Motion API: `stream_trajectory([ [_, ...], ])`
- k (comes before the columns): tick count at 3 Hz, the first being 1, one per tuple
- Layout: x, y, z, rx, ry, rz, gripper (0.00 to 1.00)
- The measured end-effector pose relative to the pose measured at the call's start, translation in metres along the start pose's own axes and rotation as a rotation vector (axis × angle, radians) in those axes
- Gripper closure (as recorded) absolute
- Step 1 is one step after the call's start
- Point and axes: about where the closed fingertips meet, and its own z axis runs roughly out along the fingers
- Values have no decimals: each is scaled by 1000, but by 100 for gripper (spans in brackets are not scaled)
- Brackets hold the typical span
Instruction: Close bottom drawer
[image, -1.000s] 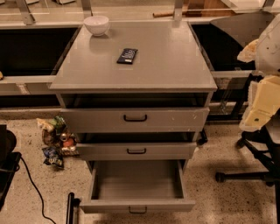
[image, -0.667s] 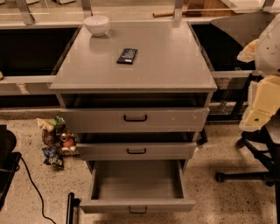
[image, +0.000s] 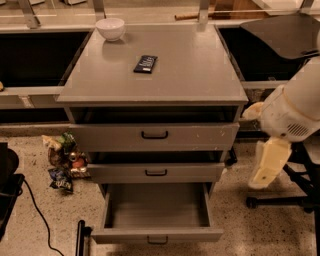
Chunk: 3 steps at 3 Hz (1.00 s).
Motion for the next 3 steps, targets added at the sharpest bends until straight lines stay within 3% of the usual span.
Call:
stream_trajectory([
  [2, -8, 45, 129, -105, -130, -59, 0],
  [3, -8, 45, 129, -105, -130, -59, 0],
])
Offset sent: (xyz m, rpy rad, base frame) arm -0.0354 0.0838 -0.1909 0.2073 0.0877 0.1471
